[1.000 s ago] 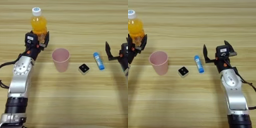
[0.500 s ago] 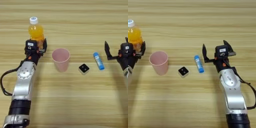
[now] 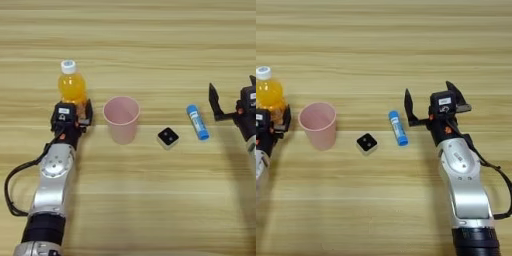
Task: Move the objects on the table
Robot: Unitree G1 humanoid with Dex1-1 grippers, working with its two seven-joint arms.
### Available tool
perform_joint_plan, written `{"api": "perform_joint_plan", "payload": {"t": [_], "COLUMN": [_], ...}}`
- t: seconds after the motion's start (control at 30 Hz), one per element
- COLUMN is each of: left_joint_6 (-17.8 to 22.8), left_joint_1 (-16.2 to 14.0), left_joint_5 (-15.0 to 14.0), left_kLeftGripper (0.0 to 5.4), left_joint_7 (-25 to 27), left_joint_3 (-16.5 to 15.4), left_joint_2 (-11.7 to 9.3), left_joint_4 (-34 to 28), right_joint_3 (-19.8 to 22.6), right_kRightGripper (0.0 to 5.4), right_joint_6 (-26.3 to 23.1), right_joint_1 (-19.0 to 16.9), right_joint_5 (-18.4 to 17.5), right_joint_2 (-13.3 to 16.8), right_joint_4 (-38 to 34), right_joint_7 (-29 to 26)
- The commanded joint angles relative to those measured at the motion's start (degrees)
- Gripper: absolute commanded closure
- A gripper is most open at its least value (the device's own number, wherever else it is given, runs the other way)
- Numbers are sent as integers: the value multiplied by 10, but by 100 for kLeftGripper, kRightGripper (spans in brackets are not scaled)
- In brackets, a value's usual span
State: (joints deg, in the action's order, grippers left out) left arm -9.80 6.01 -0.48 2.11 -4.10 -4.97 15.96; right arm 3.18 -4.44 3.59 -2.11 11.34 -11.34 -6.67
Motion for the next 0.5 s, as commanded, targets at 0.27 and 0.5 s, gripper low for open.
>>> {"api": "perform_joint_plan", "payload": {"t": [0.27,0.5], "left_joint_6": [-71,-85], "left_joint_1": [3,11], "left_joint_5": [-9,-8], "left_kLeftGripper": [203,204], "left_joint_7": [11,6], "left_joint_3": [8,3], "left_joint_2": [19,18], "left_joint_4": [49,83], "right_joint_3": [3,2], "right_kRightGripper": [0,0], "right_joint_6": [2,3], "right_joint_1": [4,4], "right_joint_5": [1,1], "right_joint_2": [2,1], "right_joint_4": [4,4], "right_joint_7": [-4,-4]}}
